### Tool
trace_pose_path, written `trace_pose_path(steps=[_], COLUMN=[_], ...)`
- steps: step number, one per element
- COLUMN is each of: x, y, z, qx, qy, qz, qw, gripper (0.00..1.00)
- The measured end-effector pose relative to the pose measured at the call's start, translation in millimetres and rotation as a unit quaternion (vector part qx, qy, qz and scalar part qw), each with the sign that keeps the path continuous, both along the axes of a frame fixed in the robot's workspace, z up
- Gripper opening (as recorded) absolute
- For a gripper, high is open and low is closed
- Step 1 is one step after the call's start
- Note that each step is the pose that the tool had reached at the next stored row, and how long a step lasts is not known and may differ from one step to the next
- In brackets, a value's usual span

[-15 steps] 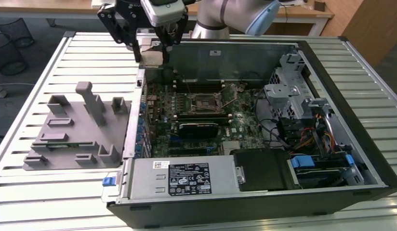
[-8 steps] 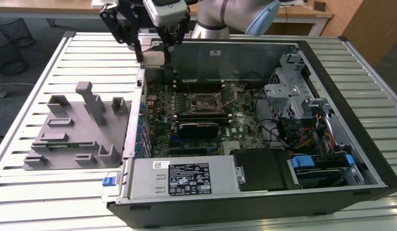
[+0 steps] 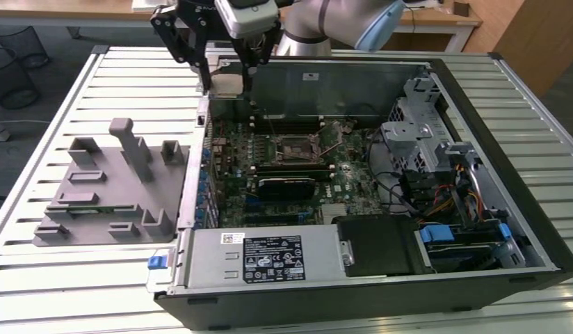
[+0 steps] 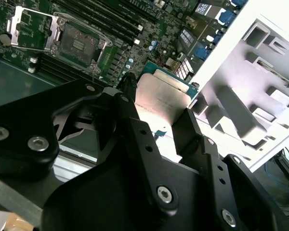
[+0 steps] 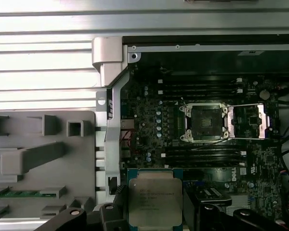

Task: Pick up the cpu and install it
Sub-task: 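Pick up the cpu and move it towards the insertion slot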

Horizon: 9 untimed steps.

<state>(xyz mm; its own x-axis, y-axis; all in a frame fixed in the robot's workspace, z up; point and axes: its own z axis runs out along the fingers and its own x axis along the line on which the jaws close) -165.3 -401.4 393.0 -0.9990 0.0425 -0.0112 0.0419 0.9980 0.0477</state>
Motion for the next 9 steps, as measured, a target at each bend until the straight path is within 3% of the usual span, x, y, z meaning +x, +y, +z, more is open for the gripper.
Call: trace_pose_path(steps=[9], x=[7.7], y=[0.0], z=[0.0], qx=[0.0000], qy=[0.0000], qz=[0.000], qw=[1.0000], gripper=[0.54])
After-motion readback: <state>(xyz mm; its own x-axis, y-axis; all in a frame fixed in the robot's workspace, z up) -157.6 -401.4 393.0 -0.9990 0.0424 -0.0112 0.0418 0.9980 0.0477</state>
